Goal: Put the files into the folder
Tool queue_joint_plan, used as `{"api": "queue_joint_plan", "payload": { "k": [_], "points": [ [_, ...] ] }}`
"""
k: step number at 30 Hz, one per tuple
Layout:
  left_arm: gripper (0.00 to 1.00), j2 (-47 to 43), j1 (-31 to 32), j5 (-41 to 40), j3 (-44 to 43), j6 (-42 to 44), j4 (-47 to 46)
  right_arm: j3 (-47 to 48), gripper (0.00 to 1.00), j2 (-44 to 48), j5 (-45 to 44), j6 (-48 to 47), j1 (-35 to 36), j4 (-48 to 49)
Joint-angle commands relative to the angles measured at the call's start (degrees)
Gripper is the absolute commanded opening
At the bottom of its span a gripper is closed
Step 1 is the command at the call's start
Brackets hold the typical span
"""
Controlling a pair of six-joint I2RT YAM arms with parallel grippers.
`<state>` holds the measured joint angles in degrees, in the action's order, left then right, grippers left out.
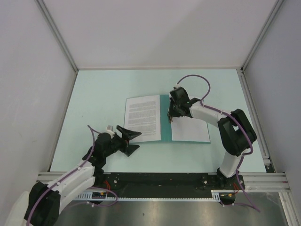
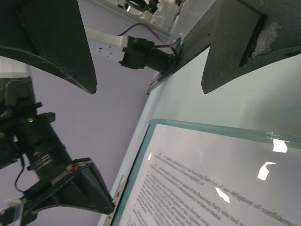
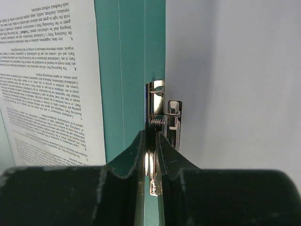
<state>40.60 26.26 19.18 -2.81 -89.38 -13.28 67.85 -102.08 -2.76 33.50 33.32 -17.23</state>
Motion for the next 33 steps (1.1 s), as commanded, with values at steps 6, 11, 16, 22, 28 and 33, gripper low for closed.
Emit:
{"api": "queue_joint_plan", "payload": {
  "k": [6,11,16,22,28,33],
  "points": [
    [0.95,10.02,5.55,-7.05,6.68,-11.42,-15.63,2.63,0.00,1.27,-1.37,2.54,0.25,3.17],
    [0.90,16.79,6.08,-7.31,6.15,-10.72,-20.82,2.55,0.00,1.27,-1.19,2.36,0.17,3.08],
    [0.79,20.38,6.08,-10.92,4.31,-9.15,-23.20,2.55,0.00,1.10,-1.19,2.28,0.43,3.35],
    [0.70,27.07,6.61,-8.55,1.05,-8.71,-26.53,2.63,0.00,0.92,-1.19,2.45,0.60,3.61],
    [0.80,30.85,9.33,-11.94,2.37,-11.23,-28.45,2.63,0.00,1.27,-1.37,2.45,0.52,3.61],
    [0.60,38.75,9.42,-13.73,3.17,-10.29,-39.71,2.63,0.00,1.36,-1.10,2.36,0.87,3.96]
  ]
}}
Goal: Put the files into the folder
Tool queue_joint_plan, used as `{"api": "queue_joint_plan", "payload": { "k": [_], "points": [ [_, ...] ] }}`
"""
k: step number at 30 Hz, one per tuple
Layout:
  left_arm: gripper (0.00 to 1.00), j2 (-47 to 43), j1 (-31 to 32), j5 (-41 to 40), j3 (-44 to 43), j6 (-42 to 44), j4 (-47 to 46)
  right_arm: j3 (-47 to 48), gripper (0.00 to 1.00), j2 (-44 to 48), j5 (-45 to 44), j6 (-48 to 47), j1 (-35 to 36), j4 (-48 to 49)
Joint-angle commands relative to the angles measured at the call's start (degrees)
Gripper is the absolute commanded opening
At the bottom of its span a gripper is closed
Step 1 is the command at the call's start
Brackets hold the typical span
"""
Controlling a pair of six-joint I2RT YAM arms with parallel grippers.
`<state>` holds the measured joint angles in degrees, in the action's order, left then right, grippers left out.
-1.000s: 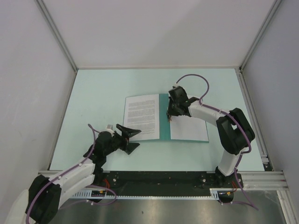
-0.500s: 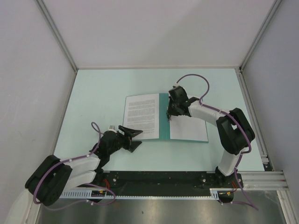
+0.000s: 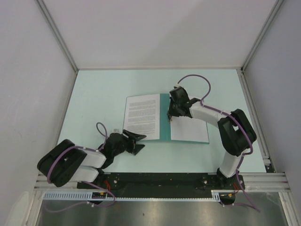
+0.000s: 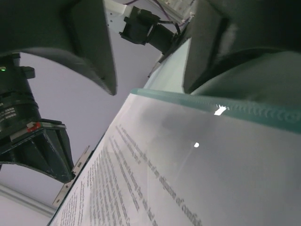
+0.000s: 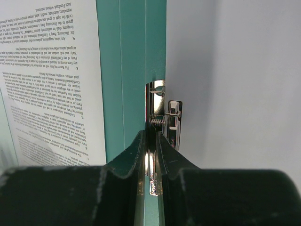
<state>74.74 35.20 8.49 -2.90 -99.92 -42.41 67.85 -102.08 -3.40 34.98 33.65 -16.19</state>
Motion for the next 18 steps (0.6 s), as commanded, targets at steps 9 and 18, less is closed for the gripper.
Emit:
{"api": "queue_joint_plan", "payload": {
  "k": [9,18],
  "points": [
    [0.35,22.63,0.48,-8.31,6.50,2.44,-44.39,2.63,0.00,-0.04,0.32,0.79,0.80,3.35],
    [0.07,29.25,0.05,-10.95,5.01,11.31,-56.46,2.55,0.00,-1.89,0.85,-0.44,0.80,3.27]
  ]
}}
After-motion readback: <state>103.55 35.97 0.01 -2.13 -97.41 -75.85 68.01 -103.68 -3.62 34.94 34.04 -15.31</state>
